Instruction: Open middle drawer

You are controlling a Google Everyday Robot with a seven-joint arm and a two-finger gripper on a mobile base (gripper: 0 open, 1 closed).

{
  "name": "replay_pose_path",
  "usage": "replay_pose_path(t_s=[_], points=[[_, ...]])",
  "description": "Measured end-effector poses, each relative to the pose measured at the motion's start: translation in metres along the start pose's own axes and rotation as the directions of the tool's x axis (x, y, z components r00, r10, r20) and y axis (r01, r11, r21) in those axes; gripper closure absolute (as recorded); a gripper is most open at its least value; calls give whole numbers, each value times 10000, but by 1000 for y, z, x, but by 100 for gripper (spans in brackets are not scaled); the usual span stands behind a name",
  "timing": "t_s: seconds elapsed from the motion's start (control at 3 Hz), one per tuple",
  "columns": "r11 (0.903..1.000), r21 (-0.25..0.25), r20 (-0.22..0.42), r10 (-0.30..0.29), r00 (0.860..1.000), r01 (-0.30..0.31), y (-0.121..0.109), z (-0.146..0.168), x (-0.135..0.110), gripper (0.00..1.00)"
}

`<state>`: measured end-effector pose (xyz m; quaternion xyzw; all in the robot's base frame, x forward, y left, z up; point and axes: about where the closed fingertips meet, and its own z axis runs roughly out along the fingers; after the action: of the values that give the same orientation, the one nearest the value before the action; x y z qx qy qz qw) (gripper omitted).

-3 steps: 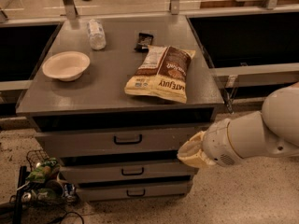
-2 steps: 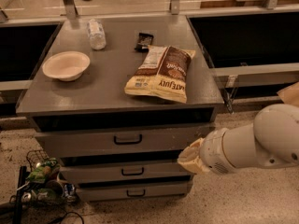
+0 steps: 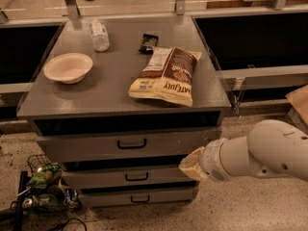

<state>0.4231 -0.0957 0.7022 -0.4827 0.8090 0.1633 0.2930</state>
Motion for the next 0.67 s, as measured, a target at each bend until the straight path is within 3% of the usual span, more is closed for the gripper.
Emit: replay_pose_path(t_s=[0.67], points=[[9999,-143,162,-70,9998,72,4,7,-3,100]])
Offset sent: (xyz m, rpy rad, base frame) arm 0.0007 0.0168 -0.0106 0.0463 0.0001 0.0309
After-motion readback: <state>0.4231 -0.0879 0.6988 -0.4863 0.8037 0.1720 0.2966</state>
